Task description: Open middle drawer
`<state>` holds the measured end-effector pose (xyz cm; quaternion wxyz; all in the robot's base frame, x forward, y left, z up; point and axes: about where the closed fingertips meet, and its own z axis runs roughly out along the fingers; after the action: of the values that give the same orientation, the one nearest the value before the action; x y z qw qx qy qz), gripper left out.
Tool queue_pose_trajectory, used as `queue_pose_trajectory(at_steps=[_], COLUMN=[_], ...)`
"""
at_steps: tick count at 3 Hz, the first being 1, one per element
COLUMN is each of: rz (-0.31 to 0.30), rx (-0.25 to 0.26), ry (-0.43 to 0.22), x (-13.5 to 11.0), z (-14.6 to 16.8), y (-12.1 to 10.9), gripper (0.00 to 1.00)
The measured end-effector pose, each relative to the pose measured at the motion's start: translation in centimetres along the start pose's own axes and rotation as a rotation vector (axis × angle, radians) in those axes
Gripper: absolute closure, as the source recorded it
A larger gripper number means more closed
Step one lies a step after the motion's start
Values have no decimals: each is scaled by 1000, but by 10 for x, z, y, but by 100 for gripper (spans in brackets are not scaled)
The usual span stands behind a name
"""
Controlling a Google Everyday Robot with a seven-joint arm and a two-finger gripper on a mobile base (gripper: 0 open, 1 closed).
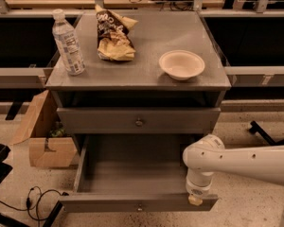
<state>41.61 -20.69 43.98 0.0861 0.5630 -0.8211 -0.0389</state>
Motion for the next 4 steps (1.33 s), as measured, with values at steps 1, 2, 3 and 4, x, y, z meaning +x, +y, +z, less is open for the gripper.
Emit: queue_pose_trajectory(at_steps=[1,2,3,4], rz=[-8,-8,-16,-16], rx=[-24,-25,-50,-50], ry=[4,4,7,7], x=[1,0,1,-1], z=[2,1,4,4], y=[6,3,9,5], gripper=[100,100,100,100])
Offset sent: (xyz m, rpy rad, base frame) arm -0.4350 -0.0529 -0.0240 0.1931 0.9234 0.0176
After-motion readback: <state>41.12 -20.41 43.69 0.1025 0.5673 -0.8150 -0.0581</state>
